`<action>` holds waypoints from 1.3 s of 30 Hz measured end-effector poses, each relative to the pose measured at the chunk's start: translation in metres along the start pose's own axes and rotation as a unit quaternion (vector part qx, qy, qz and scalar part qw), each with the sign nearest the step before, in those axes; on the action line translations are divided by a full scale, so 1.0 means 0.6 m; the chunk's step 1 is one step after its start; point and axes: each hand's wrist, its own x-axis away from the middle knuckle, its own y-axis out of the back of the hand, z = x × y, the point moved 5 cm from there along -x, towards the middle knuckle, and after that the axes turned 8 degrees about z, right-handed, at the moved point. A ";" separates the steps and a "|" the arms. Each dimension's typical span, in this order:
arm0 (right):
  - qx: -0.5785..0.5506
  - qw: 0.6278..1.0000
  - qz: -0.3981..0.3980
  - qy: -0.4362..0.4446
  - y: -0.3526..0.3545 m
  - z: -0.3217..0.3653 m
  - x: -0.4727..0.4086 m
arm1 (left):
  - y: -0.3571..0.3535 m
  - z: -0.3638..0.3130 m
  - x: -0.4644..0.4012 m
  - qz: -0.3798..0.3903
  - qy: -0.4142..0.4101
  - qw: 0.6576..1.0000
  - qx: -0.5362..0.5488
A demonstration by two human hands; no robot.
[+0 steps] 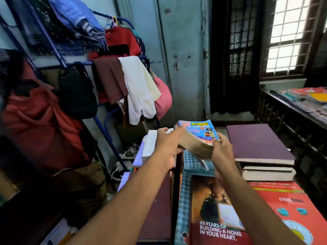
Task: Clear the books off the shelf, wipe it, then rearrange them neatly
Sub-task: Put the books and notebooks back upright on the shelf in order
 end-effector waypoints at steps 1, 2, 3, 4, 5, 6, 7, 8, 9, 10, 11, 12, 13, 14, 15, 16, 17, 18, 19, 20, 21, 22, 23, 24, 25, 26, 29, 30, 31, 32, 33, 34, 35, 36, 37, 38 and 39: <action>-0.010 1.000 0.004 0.020 -0.008 0.014 0.015 | 0.017 -0.010 0.015 0.020 0.019 1.000 0.003; -0.021 0.999 0.020 0.034 -0.029 0.035 0.044 | 0.050 -0.016 0.036 0.027 0.036 0.999 0.000; -0.023 0.998 0.031 0.054 -0.037 0.053 0.063 | 0.063 -0.019 0.056 0.049 0.048 0.998 -0.005; -0.017 0.996 0.058 0.073 -0.057 0.073 0.090 | 0.091 -0.019 0.076 0.049 0.050 0.998 -0.008; -0.009 0.992 0.098 0.081 -0.087 0.084 0.122 | 0.130 -0.015 0.105 0.038 0.050 0.998 0.000; -0.002 0.987 0.135 0.085 -0.112 0.092 0.158 | 0.166 -0.005 0.130 0.022 0.050 0.998 0.013; 0.009 0.982 0.169 0.089 -0.133 0.090 0.186 | 0.192 0.003 0.155 0.010 0.049 0.998 0.031; 0.019 0.973 0.211 0.093 -0.174 0.089 0.232 | 0.246 0.008 0.196 -0.017 0.041 0.998 0.047; 0.040 0.967 0.230 0.102 -0.191 0.084 0.254 | 0.271 0.018 0.218 -0.036 0.040 0.996 0.067; 0.052 0.958 0.260 0.110 -0.219 0.077 0.283 | 0.307 0.027 0.252 -0.058 0.040 0.994 0.089; 0.056 0.948 0.291 0.114 -0.245 0.066 0.308 | 0.341 0.038 0.283 -0.079 0.041 0.991 0.102; 0.061 0.935 0.331 0.112 -0.290 0.058 0.352 | 0.398 0.046 0.328 -0.116 0.030 0.986 0.114; 0.069 0.922 0.367 0.106 -0.324 0.046 0.385 | 0.443 0.056 0.362 -0.147 0.018 0.981 0.121; 0.079 0.907 0.401 0.103 -0.353 0.029 0.412 | 0.480 0.064 0.394 -0.179 0.007 0.976 0.125; 0.097 0.886 0.443 0.098 -0.396 0.012 0.454 | 0.533 0.074 0.436 -0.220 -0.013 0.966 0.133; 0.122 0.864 0.476 0.106 -0.430 -0.002 0.487 | 0.576 0.083 0.468 -0.256 -0.030 0.956 0.142; 0.157 0.841 0.504 0.115 -0.475 -0.019 0.528 | 0.628 0.091 0.509 -0.303 -0.049 0.940 0.150; 0.184 0.820 0.526 0.129 -0.509 -0.031 0.557 | 0.663 0.099 0.539 -0.338 -0.057 0.927 0.150; 0.222 0.797 0.542 0.143 -0.544 -0.038 0.591 | 0.700 0.110 0.562 -0.363 -0.067 0.916 0.158; 0.271 0.773 0.546 0.174 -0.584 -0.045 0.626 | 0.743 0.122 0.585 -0.380 -0.084 0.906 0.167; 0.335 0.750 0.524 0.224 -0.610 -0.046 0.651 | 0.768 0.130 0.600 -0.387 -0.100 0.900 0.174; 0.385 0.723 0.495 0.291 -0.642 -0.044 0.680 | 0.802 0.137 0.615 -0.394 -0.117 0.893 0.184; 0.403 0.705 0.471 0.346 -0.663 -0.036 0.705 | 0.824 0.141 0.626 -0.399 -0.135 0.887 0.188; 0.396 0.695 0.454 0.393 -0.684 -0.033 0.727 | 0.845 0.144 0.634 -0.410 -0.159 0.877 0.192; 0.383 0.687 0.455 0.417 -0.714 -0.030 0.754 | 0.876 0.144 0.639 -0.415 -0.186 0.869 0.193; 0.372 0.676 0.473 0.426 -0.725 -0.023 0.772 | 0.887 0.144 0.641 -0.424 -0.207 0.865 0.171; 0.326 0.640 0.604 0.345 -0.785 -0.043 0.817 | 0.932 0.145 0.648 -0.454 -0.218 0.864 0.021; 0.286 0.632 0.660 0.287 -0.801 -0.056 0.826 | 0.947 0.147 0.649 -0.460 -0.201 0.862 -0.063; 0.234 0.628 0.706 0.228 -0.812 -0.069 0.832 | 0.956 0.147 0.650 -0.450 -0.196 0.858 -0.150; 0.183 0.631 0.731 0.185 -0.824 -0.088 0.832 | 0.966 0.155 0.646 -0.428 -0.204 0.851 -0.226; 0.151 0.647 0.728 0.168 -0.826 -0.102 0.826 | 0.966 0.157 0.647 -0.401 -0.217 0.843 -0.285; 0.132 0.676 0.705 0.171 -0.828 -0.114 0.815 | 0.966 0.162 0.645 -0.377 -0.235 0.836 -0.322; 0.123 0.707 0.673 0.182 -0.830 -0.125 0.804 | 0.963 0.162 0.644 -0.360 -0.247 0.831 -0.345; 0.114 0.729 0.646 0.194 -0.828 -0.129 0.799 | 0.959 0.158 0.644 -0.345 -0.255 0.830 -0.356; 0.107 0.742 0.631 0.198 -0.829 -0.135 0.797 | 0.960 0.159 0.641 -0.336 -0.257 0.837 -0.346; 0.102 0.749 0.621 0.208 -0.831 -0.140 0.798 | 0.965 0.160 0.638 -0.330 -0.258 0.848 -0.324; 0.099 0.753 0.614 0.215 -0.832 -0.142 0.798 | 0.970 0.160 0.636 -0.327 -0.258 0.858 -0.300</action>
